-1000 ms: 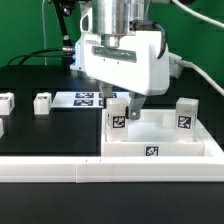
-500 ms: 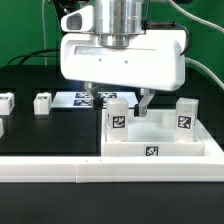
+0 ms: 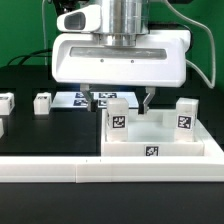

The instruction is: Assemble square table

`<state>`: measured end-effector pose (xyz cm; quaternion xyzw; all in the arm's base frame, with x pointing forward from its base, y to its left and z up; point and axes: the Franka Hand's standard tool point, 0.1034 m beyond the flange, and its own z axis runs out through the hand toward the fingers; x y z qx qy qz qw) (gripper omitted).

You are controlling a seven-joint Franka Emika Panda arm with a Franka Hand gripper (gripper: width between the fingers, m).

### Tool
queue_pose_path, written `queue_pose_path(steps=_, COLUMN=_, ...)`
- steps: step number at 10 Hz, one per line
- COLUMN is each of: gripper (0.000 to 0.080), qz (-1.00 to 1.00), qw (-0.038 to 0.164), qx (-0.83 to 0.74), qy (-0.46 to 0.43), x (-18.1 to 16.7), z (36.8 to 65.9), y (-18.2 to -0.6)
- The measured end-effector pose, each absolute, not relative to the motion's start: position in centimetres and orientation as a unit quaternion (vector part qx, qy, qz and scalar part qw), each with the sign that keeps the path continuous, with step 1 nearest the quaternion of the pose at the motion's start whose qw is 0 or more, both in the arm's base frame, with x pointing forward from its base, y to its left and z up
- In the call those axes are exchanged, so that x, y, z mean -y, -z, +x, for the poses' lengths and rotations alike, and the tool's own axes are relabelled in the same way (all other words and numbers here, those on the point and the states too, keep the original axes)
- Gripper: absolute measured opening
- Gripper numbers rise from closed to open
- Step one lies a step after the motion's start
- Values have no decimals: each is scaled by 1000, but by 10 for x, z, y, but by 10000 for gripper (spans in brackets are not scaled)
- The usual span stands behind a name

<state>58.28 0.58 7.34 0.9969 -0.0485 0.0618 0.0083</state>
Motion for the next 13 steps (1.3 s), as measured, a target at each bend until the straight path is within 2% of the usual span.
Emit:
queue_pose_path(steps=2, gripper=649, qz=998, qw=15, qx=-4, qy=-61, x=-4, z=583, y=-73)
queue_pose_path(steps=4, gripper=383, qz=997, qw=21, qx=-40, qy=-59, x=-2, z=583, y=-73)
queue_pose_path(steps=5, gripper=383, qz=997, qw=21, qx=-40, qy=-59, x=-2, z=583, y=-73)
queue_pose_path(steps=6, gripper=291, qz=997, qw=21, qx=-40, qy=-59, x=-2, z=583, y=-73)
queue_pose_path(steps=9, gripper=291, qz=998, qw=19, qx=-8, qy=-60, x=-2, z=583, y=-73)
queue_pose_path(steps=13, gripper=291, qz=984, qw=8, qx=165, qy=-67, x=-1, z=584, y=-73)
